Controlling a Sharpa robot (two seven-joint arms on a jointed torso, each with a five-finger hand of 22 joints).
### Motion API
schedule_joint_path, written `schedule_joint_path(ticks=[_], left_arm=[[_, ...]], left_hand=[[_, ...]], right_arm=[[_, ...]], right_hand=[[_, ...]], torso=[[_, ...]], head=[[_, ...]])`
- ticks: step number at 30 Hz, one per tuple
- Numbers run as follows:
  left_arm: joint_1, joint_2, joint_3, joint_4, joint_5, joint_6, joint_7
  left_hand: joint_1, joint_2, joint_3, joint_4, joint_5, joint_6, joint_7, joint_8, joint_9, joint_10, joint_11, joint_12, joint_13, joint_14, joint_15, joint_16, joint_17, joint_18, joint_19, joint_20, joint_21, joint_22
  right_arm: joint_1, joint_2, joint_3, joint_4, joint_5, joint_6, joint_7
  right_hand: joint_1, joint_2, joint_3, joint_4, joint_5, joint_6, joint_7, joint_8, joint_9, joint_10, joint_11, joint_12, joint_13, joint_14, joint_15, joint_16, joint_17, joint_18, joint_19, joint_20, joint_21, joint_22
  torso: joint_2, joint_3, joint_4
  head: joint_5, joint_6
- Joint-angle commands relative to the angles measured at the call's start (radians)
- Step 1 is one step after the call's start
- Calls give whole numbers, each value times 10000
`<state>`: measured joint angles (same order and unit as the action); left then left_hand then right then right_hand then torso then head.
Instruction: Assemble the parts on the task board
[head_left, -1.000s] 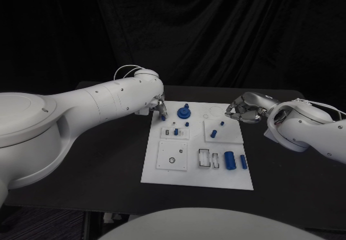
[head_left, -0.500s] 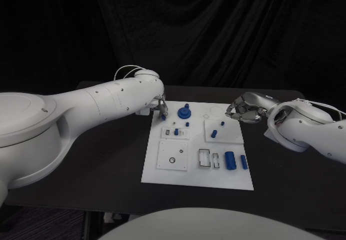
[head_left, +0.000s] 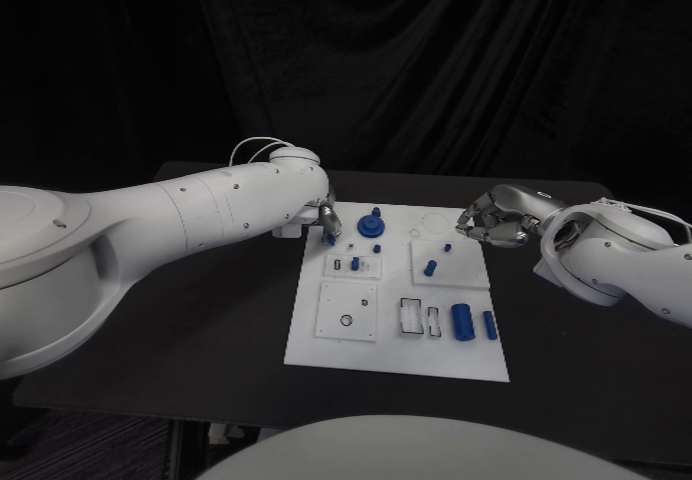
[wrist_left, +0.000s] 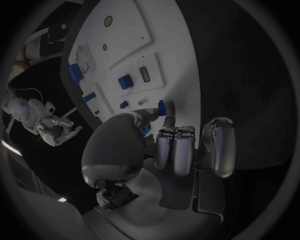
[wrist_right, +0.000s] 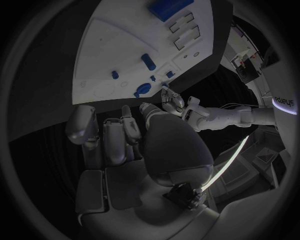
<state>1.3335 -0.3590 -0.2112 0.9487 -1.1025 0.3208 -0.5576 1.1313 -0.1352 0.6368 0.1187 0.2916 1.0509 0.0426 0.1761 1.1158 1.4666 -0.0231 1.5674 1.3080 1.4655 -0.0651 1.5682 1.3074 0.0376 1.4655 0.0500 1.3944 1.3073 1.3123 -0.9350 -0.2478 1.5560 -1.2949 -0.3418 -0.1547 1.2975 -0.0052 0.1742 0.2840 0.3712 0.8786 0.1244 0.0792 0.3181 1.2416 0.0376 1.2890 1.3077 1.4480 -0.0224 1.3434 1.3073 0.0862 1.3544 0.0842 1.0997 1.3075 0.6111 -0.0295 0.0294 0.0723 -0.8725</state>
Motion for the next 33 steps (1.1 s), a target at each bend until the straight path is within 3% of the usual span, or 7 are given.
schedule_joint_path(ticks=[1,3,5,6,17,28,33], left_arm=[[-6,-278,8,619,59,-799,-380],[0,-487,7,1019,59,-981,-428],[4,-651,7,1329,59,-1067,-461],[6,-734,6,1481,59,-1100,-472],[8,-1260,4,2533,59,-1533,-476],[-9,-1456,3,2925,57,-1883,-459],[-17,-1507,3,2974,57,-2002,-456]], left_hand=[[-188,-48,638,-535,-28,70,-69,87,93,1042,-69,34,2628,1053,-84,26,2634,55,96,-93,66,2067],[-368,-98,845,-682,-52,149,-98,168,175,1042,-100,34,2628,1053,-112,26,2634,45,133,-122,103,2078],[-669,-23,925,-688,-711,190,-129,219,239,1042,-127,34,2628,1053,-135,26,2634,49,132,-144,76,2070],[-731,1,916,-674,-819,197,-131,224,246,1042,-127,34,2628,1053,-138,26,2634,49,132,-148,71,2068],[-793,64,929,-661,-887,202,-132,230,257,1042,-128,34,2628,1053,-140,26,2634,69,89,-153,-13,2041],[-849,124,933,-630,-885,209,-126,239,269,1042,-124,34,2628,1053,-138,26,2634,72,82,-154,-28,2037],[-867,135,929,-621,-882,213,-125,243,274,1042,-124,34,2628,1053,-138,26,2634,71,83,-155,-28,2037]], right_arm=[[-15,-69,6,28,-67,-97,-78],[-15,-103,6,33,-67,-97,-86],[-15,-125,6,34,-67,-91,-97],[-15,-133,6,36,-67,-86,-103],[-16,-139,5,34,-66,-56,-111],[-17,-122,5,15,-66,-61,-103],[-18,-111,5,10,-66,-79,-97]], right_hand=[[108,7,80,4,55,89,7,19,-3,-101,-3,-35,159,-47,-8,-54,330,98,-47,29,-48,1360],[108,7,80,4,55,89,7,19,-3,-101,-3,-35,159,-47,-8,-54,330,98,-47,29,-48,1360],[115,-1,87,3,68,91,7,19,-3,-116,-3,-47,149,-56,-7,-68,315,100,-52,30,-61,1357],[115,-1,87,3,68,91,7,19,-3,-116,-3,-47,149,-56,-7,-68,315,100,-52,30,-61,1357],[122,-9,93,3,78,92,6,18,-4,-122,-4,-51,146,-56,-6,-68,316,103,-60,30,-79,1353],[146,-24,114,-1,108,93,3,16,-7,-133,-5,-59,140,-63,-5,-75,310,104,-63,32,-88,1351],[156,-28,123,-4,117,95,3,16,-8,-136,-6,-61,139,-65,-5,-77,308,101,-56,32,-73,1356]], torso=[[-11,10,-16],[-23,16,1],[-19,11,31],[-31,21,54],[-76,50,134],[-129,88,240],[-118,89,201]], head=[[28,-2],[18,-2],[7,-2],[-1,-2],[-23,-2],[-72,-2],[-50,-2]])
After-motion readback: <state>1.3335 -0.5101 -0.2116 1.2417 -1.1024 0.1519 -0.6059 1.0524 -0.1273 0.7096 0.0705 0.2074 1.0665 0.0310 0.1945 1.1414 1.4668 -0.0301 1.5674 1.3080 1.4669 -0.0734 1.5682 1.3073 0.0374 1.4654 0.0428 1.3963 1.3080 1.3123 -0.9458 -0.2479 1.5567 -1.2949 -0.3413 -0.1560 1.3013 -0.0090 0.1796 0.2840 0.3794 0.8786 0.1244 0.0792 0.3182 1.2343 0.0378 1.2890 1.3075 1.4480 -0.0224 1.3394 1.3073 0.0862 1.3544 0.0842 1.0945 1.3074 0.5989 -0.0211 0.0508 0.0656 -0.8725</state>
